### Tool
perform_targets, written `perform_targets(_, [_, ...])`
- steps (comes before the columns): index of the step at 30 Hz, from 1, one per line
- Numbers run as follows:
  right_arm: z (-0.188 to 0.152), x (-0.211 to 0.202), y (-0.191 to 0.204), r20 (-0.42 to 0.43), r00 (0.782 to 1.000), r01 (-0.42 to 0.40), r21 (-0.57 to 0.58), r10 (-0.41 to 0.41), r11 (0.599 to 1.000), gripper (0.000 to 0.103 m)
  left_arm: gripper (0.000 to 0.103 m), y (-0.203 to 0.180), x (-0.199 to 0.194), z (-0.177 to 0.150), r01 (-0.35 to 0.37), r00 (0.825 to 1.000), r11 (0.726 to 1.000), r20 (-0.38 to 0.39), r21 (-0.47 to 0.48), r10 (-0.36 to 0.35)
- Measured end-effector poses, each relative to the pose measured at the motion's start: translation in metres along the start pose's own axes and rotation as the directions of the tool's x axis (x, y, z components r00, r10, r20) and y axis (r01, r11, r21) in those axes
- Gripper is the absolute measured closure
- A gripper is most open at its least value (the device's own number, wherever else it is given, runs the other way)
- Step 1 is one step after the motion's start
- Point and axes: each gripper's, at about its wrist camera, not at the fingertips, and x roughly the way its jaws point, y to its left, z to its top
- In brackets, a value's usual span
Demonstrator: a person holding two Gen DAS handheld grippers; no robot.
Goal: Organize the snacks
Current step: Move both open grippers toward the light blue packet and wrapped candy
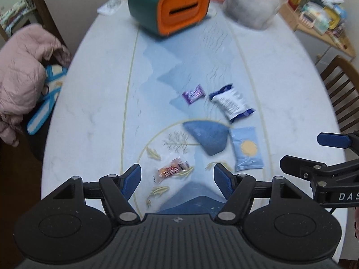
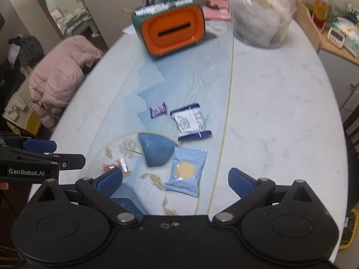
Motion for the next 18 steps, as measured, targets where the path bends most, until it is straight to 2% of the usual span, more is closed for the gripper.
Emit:
perform_targets(3, [0.0,0.025,-0.005,-0.039,0.999,0.004,0.003,-0.004,1.0,0.002,0.032,0.004,0.025,0.004,-0.012,0.999,1.0,-0.042,-0.001,0.012])
perform_targets(10, [-0.004,0.071,-0.011,-0.124,0.992,0.0,-0.005,-0.001,1.0,0.005,0.032,0.001,0.069,0.005,-0.015,0.992,0.994,-0.121,0.112,0.028])
perform_targets(18, [-0.007,0.102,-0.01,-0.163,0.987,0.012,0.018,-0.009,1.0,0.01,0.032,-0.001,0.097,0.001,-0.022,0.991,0.977,-0.127,0.212,0.05])
